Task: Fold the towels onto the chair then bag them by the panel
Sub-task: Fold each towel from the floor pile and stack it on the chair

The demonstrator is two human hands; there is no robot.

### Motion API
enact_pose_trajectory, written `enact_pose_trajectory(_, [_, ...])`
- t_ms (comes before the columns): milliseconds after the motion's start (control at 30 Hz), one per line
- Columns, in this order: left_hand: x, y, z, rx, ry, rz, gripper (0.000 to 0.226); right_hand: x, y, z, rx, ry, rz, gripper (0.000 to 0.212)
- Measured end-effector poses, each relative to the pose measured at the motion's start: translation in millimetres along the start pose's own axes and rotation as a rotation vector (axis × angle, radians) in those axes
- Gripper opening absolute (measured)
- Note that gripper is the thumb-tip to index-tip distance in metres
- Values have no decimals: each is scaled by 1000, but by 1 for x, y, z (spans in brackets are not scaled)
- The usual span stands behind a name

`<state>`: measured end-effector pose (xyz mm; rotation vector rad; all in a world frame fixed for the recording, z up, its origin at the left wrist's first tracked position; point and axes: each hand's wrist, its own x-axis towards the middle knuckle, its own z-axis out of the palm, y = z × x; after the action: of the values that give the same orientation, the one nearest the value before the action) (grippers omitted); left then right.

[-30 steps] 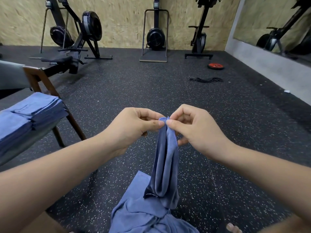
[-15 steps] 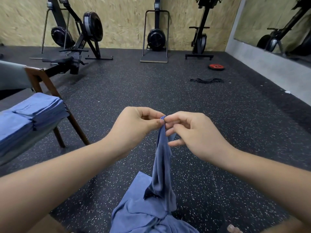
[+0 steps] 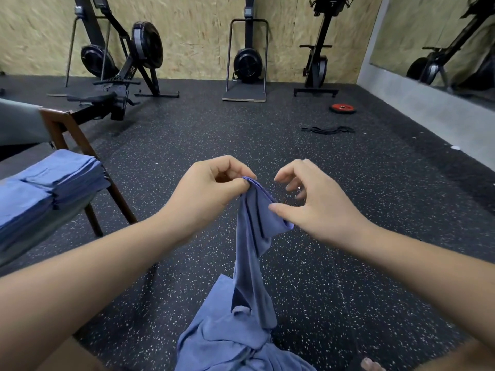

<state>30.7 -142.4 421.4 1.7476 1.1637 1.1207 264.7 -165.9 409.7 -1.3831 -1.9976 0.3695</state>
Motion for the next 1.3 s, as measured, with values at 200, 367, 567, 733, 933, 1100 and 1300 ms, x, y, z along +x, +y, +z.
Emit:
enact_pose_trajectory(200, [2,1,-9,-18,5,-4,15,-1,11,5,18,-165,32,34])
enact_pose_trajectory(367, [5,-1,-17,-8,32,-2,16,0,13,4,41,-123,-42,17])
enact_pose_trajectory(567, [10,-9,-26,53,63,45,19,13,16,-13,-62,-31,-56,24])
enact_pose_trajectory(733, [13,-13,-29,118,98,86,18,18,15,-27,-116,-11,-104,22])
enact_pose_trajectory(933, [18,-14,-31,27,152,97,16,20,9,-44,-55,93,-143,15])
enact_pose_trajectory(1100, [14,-4,-20,-69,82,118,17,19,1,-40,-10,28,-96,18])
enact_pose_trajectory(1300, [6,4,4,-44,-66,160,21,14,-15,-17,27,-128,-140,40])
